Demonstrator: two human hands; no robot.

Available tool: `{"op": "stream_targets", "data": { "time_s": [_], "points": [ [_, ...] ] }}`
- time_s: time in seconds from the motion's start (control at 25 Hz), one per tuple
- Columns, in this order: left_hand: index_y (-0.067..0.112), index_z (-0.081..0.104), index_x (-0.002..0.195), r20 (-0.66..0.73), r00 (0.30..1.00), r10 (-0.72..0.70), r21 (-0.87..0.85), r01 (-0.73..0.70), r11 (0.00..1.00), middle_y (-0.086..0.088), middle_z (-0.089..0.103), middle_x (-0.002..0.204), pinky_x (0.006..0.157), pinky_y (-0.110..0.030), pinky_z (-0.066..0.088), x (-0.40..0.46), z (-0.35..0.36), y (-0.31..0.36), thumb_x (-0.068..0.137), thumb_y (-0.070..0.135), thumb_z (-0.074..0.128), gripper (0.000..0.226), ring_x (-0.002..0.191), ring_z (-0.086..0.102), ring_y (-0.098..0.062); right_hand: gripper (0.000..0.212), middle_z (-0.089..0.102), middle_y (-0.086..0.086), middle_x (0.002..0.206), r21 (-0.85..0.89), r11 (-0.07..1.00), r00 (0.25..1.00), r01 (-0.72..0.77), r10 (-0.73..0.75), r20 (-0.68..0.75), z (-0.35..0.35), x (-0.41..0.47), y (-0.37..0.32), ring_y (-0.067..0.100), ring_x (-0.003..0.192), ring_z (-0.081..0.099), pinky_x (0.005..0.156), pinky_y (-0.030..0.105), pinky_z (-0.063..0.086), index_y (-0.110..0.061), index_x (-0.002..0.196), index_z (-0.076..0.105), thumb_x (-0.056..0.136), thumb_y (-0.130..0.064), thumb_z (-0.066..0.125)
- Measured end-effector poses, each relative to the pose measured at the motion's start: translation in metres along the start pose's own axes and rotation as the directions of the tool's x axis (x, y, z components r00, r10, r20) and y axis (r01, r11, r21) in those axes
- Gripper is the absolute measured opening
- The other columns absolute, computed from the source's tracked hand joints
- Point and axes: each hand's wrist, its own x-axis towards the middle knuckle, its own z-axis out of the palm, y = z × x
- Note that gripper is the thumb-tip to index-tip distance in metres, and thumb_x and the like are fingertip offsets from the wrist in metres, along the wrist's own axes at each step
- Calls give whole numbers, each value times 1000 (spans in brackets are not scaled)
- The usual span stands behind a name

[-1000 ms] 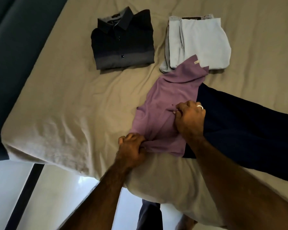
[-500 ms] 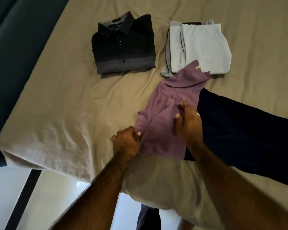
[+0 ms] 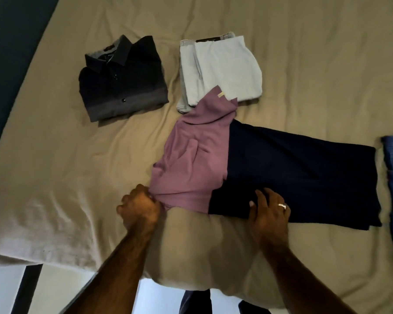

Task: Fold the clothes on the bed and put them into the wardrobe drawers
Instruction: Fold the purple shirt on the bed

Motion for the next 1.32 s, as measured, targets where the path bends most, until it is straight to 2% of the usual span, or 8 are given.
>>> {"op": "stream_targets", "data": {
  "time_s": [0.12,0.24,0.28,0.56,0.76,0.92,1.12,1.32],
  "points": [
    [9,63,124,-383,831,404,83,-404,911,-21,62,126,90,-52,42,-41,12,51,87,23,60,40,112,58,-41,63,31,15,169,23,994,994,110,-110,19,-3,2,10,31,159,24,125,55,24,-10,158,41,107,-48,40],
    [10,57,147,-48,419,907,71,-904,421,-14,53,154,109,-53,45,-104,65,115,94,27,51,56,138,53,-37,75,16,11,175,25,970,967,241,-242,83,10,7,38,25,162,10,128,55,19,-9,164,29,108,-58,29],
    [12,49,155,62,399,915,64,-916,395,-10,44,163,115,-53,41,-108,77,123,98,33,48,61,149,43,-31,78,14,10,175,26,972,967,233,-234,104,10,11,45,24,163,9,128,54,19,-9,164,28,107,-61,24],
    [5,26,164,-7,723,691,264,-665,699,-14,20,174,128,-64,7,-111,110,118,106,49,37,74,162,15,-30,87,4,10,176,-97,983,983,-156,164,78,-26,12,201,24,163,-6,130,57,3,-12,168,4,104,-71,12],
    [15,26,166,122,513,850,193,-852,486,-10,10,176,125,-64,20,-130,113,163,107,53,35,71,163,10,-30,83,6,11,176,-41,999,998,21,-18,60,-30,11,212,27,163,4,130,56,7,-7,167,15,107,-65,24],
    [10,42,160,-11,614,789,171,-776,607,-12,26,172,126,-58,23,-121,100,146,104,43,52,66,160,22,-30,62,38,20,162,29,967,954,-251,253,-162,-45,35,164,39,152,32,121,60,23,-4,154,44,105,-43,44],
    [9,70,126,-214,712,668,155,-651,743,-16,66,126,88,-48,47,-109,82,102,103,34,53,38,105,61,-39,27,66,1,113,229,950,977,210,-193,-93,-51,93,7,30,104,60,84,45,44,-20,116,69,94,-25,55],
    [12,67,93,-153,775,614,-171,-632,756,-10,63,92,75,-45,47,-58,80,99,99,23,51,20,84,58,-36,51,62,5,134,119,932,897,342,-361,253,-23,150,-88,33,118,54,94,45,37,-18,141,57,91,-28,61]
  ]
}}
